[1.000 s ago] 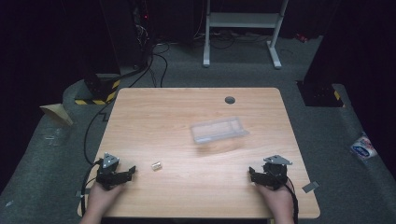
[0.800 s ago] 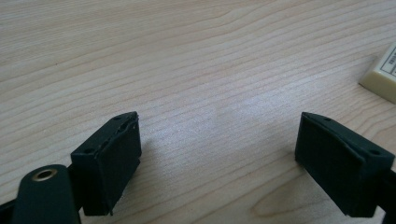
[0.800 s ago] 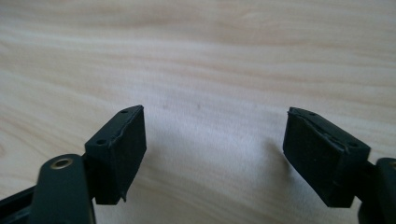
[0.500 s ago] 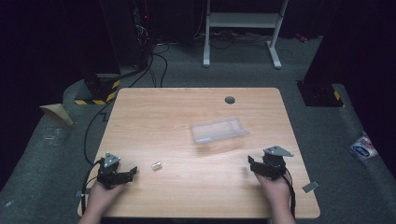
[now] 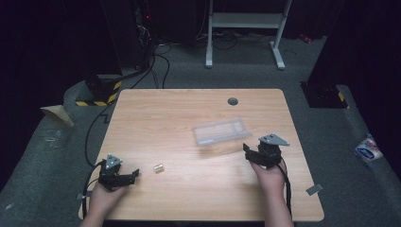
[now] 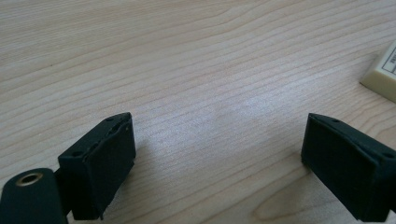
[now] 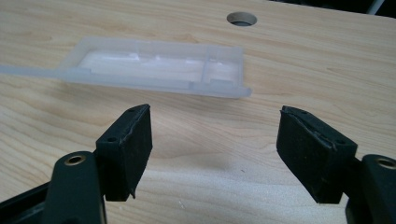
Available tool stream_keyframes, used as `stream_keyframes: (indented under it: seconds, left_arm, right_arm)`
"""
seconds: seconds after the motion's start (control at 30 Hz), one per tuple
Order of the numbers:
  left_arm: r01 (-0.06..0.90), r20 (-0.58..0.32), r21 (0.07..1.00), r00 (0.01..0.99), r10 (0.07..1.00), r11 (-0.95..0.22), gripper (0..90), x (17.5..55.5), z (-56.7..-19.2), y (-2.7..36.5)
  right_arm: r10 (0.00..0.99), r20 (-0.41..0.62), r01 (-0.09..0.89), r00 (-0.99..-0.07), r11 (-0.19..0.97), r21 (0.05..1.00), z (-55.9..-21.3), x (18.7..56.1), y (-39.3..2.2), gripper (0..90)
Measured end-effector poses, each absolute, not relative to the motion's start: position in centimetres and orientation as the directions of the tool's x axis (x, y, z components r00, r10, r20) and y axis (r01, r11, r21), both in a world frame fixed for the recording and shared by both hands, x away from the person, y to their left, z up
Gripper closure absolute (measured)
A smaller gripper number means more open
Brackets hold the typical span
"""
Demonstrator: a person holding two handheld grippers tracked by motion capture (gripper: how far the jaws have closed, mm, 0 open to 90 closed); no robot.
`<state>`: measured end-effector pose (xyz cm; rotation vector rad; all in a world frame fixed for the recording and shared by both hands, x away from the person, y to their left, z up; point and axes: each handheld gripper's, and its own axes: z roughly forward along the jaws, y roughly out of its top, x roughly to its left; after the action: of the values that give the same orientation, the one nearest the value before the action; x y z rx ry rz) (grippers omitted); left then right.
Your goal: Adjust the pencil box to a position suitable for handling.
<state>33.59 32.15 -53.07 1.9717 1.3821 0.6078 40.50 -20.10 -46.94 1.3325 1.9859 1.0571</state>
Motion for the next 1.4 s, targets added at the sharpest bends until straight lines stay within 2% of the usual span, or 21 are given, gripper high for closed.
stream_keyframes:
  seconds: [0.3,0.43,0.57,0.73,1.4]
  left_arm:
    - [0.645,-0.002,0.732,0.324,0.946,-0.219,11.2,33.6,-53.1,32.3]
    - [0.644,0.003,0.732,0.325,0.946,-0.224,11.7,33.6,-53.1,32.3]
    - [0.645,0.0,0.732,0.322,0.947,-0.219,12.2,33.6,-53.1,32.3]
    - [0.644,0.002,0.734,0.314,0.949,-0.215,13.6,33.6,-53.0,32.4]
    - [0.647,-0.007,0.735,0.306,0.952,-0.202,14.5,33.4,-53.0,32.4]
  right_arm:
    - [0.916,0.037,0.516,-0.399,0.19,0.835,-47.3,41.0,-20.9,26.8]
    - [0.906,0.034,0.508,-0.422,0.205,0.837,-47.2,41.4,-20.6,24.2]
    - [0.908,0.019,0.498,-0.418,0.212,0.841,-47.1,41.8,-20.7,25.0]
    - [0.908,0.051,0.498,-0.416,0.181,0.848,-47.2,42.3,-21.0,26.7]
    - [0.888,0.045,0.493,-0.458,0.211,0.844,-48.1,43.4,-20.0,28.6]
